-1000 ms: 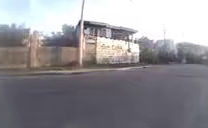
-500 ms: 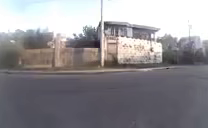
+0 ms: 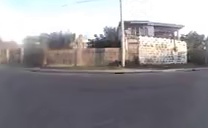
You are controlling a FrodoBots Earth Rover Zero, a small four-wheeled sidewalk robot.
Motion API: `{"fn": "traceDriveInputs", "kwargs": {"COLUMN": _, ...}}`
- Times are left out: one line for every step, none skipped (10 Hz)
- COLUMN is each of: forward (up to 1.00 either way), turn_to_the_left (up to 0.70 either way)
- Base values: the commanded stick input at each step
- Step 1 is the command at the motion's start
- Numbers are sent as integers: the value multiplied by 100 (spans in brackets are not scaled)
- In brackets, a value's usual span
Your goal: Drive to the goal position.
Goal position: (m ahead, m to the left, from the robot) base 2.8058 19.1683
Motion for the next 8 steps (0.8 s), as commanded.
{"fn": "traceDriveInputs", "kwargs": {"forward": 0, "turn_to_the_left": 100}}
{"fn": "traceDriveInputs", "kwargs": {"forward": 0, "turn_to_the_left": 100}}
{"fn": "traceDriveInputs", "kwargs": {"forward": 0, "turn_to_the_left": 100}}
{"fn": "traceDriveInputs", "kwargs": {"forward": 0, "turn_to_the_left": 100}}
{"fn": "traceDriveInputs", "kwargs": {"forward": 0, "turn_to_the_left": 100}}
{"fn": "traceDriveInputs", "kwargs": {"forward": 0, "turn_to_the_left": 100}}
{"fn": "traceDriveInputs", "kwargs": {"forward": 0, "turn_to_the_left": 100}}
{"fn": "traceDriveInputs", "kwargs": {"forward": 0, "turn_to_the_left": 100}}
